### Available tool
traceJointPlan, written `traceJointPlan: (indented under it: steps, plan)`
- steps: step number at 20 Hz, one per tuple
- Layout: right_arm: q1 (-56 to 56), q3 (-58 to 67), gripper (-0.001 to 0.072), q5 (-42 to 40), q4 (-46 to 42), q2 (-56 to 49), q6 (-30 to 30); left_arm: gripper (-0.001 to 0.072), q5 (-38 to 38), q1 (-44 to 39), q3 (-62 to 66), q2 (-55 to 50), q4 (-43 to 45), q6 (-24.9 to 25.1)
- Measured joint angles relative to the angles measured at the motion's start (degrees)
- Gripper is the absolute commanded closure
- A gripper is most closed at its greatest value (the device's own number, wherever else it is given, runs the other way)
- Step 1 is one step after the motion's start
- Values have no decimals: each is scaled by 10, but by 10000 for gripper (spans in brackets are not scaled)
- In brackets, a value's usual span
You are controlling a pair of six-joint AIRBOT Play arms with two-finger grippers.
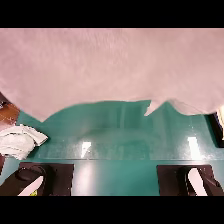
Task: Fold the shirts.
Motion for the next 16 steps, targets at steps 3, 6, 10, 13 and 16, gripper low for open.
traceJointPlan:
  steps: [3, 6, 10, 13, 16]
  plan:
    - [-52, 35, 701, 76, 0, -38, 44, 687, -13, 0, -49, -4, 9, -1]
    - [-39, 26, 702, 156, 4, -96, 89, 687, -52, 0, -118, -46, 27, -3]
    - [67, -47, 701, 238, -40, -196, 133, 687, -108, 0, -172, -169, 57, -7]
    - [139, -111, 702, 270, -73, -285, 151, 687, -116, 3, -186, -278, 65, -18]
    - [181, -153, 701, 250, -86, -370, 159, 686, -91, 20, -192, -366, 65, -28]
